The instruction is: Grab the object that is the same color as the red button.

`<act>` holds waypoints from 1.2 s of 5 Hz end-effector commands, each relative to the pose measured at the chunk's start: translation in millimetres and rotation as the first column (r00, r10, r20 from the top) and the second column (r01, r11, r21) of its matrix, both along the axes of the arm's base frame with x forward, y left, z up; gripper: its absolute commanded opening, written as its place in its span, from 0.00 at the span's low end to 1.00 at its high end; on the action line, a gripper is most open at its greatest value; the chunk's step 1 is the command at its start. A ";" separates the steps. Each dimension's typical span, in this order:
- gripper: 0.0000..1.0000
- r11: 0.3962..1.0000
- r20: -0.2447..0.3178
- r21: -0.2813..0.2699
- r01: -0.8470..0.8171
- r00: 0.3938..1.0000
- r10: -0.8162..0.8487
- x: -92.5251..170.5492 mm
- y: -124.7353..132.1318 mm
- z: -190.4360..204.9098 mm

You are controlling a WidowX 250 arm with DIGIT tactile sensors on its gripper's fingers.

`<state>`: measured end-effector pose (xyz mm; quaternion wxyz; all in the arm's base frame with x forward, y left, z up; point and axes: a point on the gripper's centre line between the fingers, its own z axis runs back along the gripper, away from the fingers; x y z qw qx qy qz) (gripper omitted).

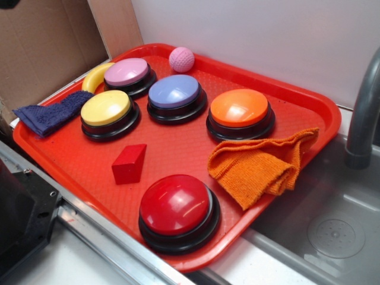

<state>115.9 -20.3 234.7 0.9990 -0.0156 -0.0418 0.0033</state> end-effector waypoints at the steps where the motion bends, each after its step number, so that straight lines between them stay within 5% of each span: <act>1: 1.00 1.000 0.000 0.000 0.000 1.000 0.000 0.0 0.0 0.0; 2: 1.00 0.990 0.006 -0.083 -0.118 0.993 0.119 12.0 -0.6 -22.6; 6: 1.00 0.834 0.008 -0.047 -0.549 0.835 0.550 50.2 -5.9 -154.7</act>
